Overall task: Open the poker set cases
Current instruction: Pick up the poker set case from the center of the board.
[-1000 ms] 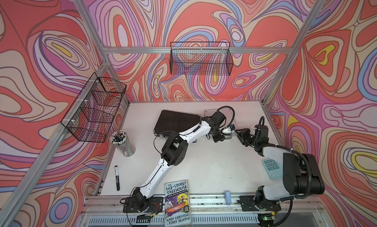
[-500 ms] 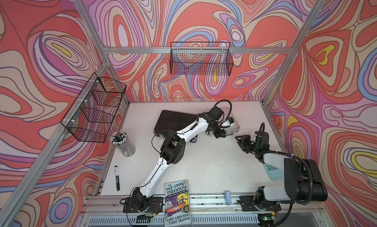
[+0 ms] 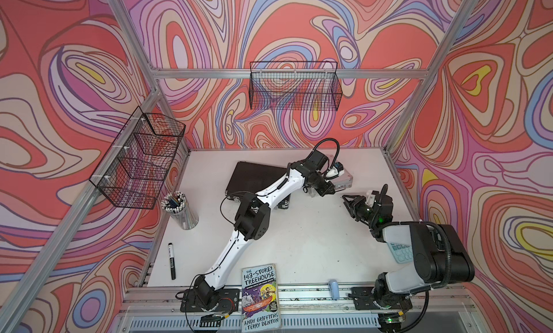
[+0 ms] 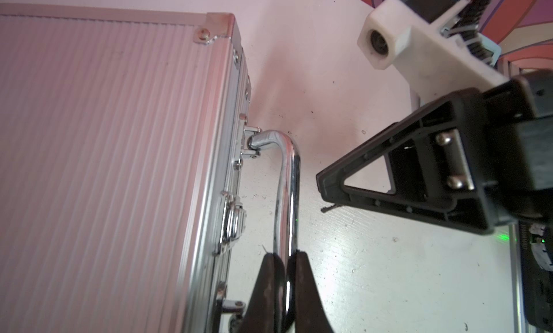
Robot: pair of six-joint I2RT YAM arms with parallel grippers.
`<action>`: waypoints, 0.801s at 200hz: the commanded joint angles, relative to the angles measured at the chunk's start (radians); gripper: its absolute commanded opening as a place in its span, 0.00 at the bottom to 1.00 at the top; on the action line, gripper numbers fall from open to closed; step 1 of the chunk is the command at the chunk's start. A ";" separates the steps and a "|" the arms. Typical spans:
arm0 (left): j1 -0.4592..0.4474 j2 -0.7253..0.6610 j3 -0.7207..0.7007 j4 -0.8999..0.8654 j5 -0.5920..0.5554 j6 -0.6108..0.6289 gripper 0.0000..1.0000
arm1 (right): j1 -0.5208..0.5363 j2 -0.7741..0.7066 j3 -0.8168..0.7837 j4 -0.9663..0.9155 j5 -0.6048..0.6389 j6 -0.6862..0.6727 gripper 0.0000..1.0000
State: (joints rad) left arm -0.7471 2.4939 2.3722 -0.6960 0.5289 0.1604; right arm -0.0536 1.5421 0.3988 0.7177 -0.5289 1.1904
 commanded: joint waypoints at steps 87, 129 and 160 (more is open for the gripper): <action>0.008 -0.111 0.030 0.102 0.068 -0.116 0.00 | 0.074 0.186 0.024 0.374 0.021 0.145 0.40; 0.008 -0.115 0.028 0.108 0.084 -0.136 0.00 | 0.075 0.275 0.018 0.520 0.029 0.208 0.37; 0.008 -0.121 0.009 0.113 0.087 -0.141 0.00 | 0.075 0.313 0.032 0.609 0.045 0.236 0.35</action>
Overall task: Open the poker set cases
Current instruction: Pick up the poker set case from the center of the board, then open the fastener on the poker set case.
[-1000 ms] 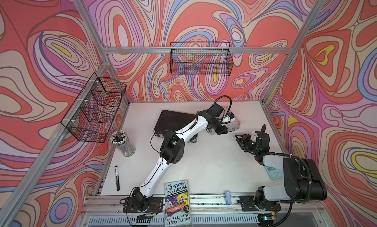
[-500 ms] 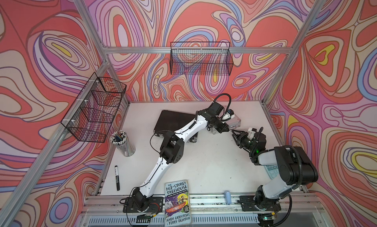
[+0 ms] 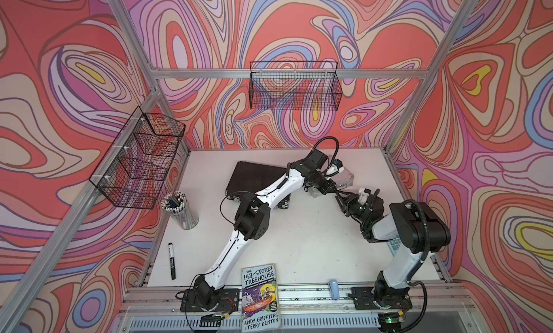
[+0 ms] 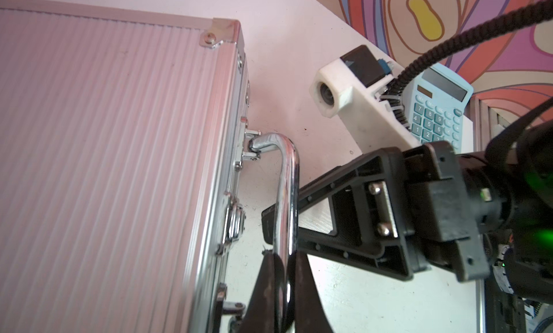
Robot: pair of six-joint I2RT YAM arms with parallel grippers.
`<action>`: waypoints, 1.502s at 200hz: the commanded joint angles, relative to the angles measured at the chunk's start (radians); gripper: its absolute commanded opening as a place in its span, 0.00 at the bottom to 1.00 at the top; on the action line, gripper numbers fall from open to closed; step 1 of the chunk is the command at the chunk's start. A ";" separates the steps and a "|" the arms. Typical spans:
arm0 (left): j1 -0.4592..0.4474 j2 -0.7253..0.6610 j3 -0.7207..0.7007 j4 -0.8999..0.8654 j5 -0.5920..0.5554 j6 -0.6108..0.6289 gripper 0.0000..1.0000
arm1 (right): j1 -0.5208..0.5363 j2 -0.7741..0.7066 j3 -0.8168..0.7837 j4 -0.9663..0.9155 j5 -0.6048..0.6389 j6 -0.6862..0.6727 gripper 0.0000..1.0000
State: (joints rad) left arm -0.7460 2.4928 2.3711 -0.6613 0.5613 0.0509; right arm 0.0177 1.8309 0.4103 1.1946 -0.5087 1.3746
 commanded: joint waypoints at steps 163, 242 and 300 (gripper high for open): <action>0.007 -0.132 -0.031 0.100 0.088 -0.064 0.00 | 0.039 0.167 0.069 0.372 0.056 0.101 0.33; 0.007 -0.103 -0.038 0.094 0.080 -0.057 0.00 | 0.039 0.134 0.059 0.358 0.066 0.119 0.08; 0.007 -0.081 -0.047 0.090 0.074 -0.055 0.00 | 0.038 0.115 0.059 0.360 0.062 0.134 0.05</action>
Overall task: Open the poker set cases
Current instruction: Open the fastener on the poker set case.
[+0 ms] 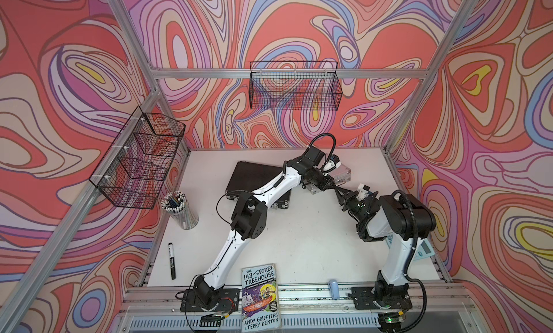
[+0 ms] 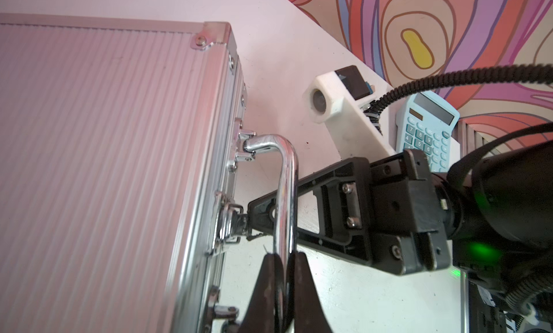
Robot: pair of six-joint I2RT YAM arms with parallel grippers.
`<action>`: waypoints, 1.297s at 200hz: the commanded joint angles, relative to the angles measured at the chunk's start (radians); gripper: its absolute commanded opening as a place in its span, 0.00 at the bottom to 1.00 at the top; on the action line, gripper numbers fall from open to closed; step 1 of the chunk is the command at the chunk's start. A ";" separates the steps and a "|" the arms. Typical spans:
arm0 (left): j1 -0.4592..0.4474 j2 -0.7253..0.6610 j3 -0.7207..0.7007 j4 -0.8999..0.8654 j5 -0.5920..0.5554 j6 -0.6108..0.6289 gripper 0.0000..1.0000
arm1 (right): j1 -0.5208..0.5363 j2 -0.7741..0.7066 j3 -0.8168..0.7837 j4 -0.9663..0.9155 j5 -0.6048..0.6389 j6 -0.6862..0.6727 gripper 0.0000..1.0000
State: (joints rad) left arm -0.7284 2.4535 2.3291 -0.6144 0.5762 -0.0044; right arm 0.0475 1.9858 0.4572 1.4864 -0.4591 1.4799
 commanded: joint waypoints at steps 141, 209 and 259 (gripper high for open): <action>-0.010 -0.018 -0.079 0.058 0.043 0.009 0.00 | 0.009 -0.096 -0.017 0.039 0.008 0.039 0.04; -0.003 -0.007 -0.103 0.074 0.043 0.009 0.00 | 0.008 -0.165 -0.017 -0.069 -0.017 0.003 0.07; 0.003 0.002 -0.125 0.086 0.043 0.007 0.00 | -0.027 -0.201 -0.075 -0.181 -0.043 -0.060 0.19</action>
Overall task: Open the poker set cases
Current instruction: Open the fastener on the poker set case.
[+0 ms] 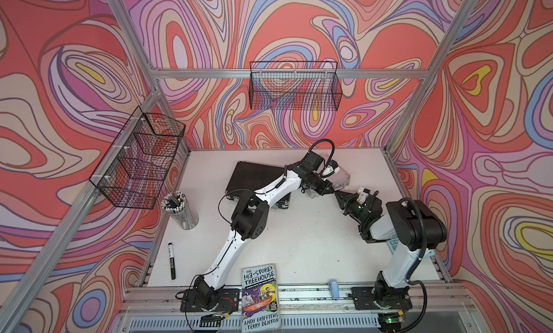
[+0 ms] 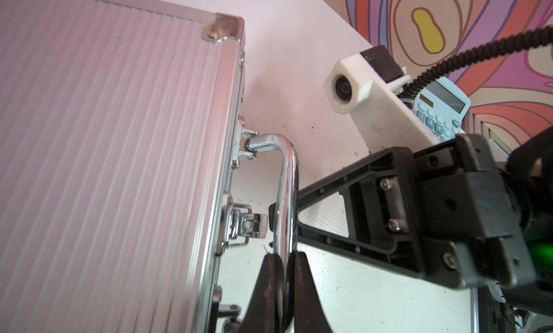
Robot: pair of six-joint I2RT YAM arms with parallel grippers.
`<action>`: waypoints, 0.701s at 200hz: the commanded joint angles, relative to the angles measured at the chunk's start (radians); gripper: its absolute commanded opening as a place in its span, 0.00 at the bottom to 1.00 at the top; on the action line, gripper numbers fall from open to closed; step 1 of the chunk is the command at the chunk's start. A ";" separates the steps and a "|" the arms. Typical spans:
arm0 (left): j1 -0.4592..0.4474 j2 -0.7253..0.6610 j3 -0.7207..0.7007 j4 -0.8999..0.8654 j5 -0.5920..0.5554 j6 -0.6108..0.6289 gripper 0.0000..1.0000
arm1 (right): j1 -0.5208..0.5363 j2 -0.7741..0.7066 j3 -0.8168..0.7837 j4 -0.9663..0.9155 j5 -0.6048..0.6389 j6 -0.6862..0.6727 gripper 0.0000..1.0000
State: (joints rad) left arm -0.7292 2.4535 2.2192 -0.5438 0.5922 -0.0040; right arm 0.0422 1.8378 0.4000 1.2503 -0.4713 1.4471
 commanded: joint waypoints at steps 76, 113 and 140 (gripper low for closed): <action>0.005 0.019 -0.054 0.034 0.048 0.006 0.00 | -0.093 -0.222 -0.005 -0.311 -0.075 -0.217 0.37; 0.004 0.009 -0.104 0.062 0.055 0.000 0.00 | -0.092 -0.253 0.100 -0.618 -0.076 -0.359 0.41; 0.003 -0.001 -0.131 0.087 0.055 -0.007 0.00 | -0.093 -0.241 0.121 -0.708 -0.055 -0.378 0.44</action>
State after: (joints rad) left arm -0.7284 2.4775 2.1220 -0.4934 0.6029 0.0219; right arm -0.0494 1.5959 0.5064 0.7086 -0.5426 1.1305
